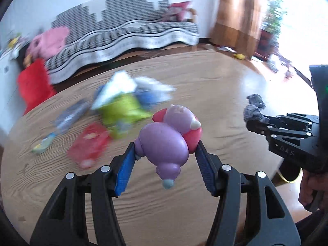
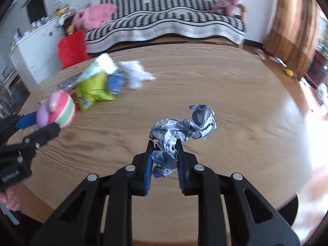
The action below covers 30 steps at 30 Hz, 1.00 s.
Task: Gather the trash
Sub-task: 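Carry the purple toy and crumpled paper over the black trash bin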
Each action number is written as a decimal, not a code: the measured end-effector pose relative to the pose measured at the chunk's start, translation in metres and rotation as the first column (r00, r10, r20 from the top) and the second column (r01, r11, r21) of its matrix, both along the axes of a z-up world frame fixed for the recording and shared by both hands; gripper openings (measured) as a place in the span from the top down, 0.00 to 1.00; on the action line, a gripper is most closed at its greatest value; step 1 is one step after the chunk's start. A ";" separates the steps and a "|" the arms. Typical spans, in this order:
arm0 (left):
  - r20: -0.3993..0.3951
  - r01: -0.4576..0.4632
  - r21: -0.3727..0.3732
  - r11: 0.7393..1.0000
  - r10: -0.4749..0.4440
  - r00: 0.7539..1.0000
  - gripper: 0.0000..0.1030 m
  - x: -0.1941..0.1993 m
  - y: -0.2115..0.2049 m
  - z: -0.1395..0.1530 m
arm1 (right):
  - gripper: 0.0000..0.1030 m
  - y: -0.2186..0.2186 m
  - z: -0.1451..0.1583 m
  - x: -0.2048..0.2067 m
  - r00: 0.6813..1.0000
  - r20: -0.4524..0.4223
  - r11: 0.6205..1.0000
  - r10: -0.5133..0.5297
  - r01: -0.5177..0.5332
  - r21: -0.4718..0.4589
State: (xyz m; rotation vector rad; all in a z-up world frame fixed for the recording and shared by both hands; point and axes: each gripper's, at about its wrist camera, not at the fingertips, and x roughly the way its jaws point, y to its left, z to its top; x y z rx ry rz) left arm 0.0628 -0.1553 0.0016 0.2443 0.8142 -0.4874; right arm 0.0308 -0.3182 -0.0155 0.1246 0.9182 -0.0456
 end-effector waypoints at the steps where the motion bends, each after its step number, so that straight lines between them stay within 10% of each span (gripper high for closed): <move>1: -0.001 0.031 -0.007 1.000 -0.031 1.000 0.44 -0.008 -0.020 0.000 | 0.79 -0.017 0.001 -0.011 1.000 -0.001 1.000 -0.025 0.025 -0.002; 16: -0.041 0.352 -0.087 0.932 -0.356 0.933 0.44 -0.112 -0.243 -0.030 | 0.79 -0.238 -0.041 -0.179 0.913 -0.084 0.915 -0.400 0.403 0.014; 30: -0.102 0.478 -0.076 0.875 -0.483 0.869 0.44 -0.154 -0.326 -0.069 | 0.79 -0.316 -0.124 -0.233 0.803 -0.346 0.839 -0.484 0.539 0.077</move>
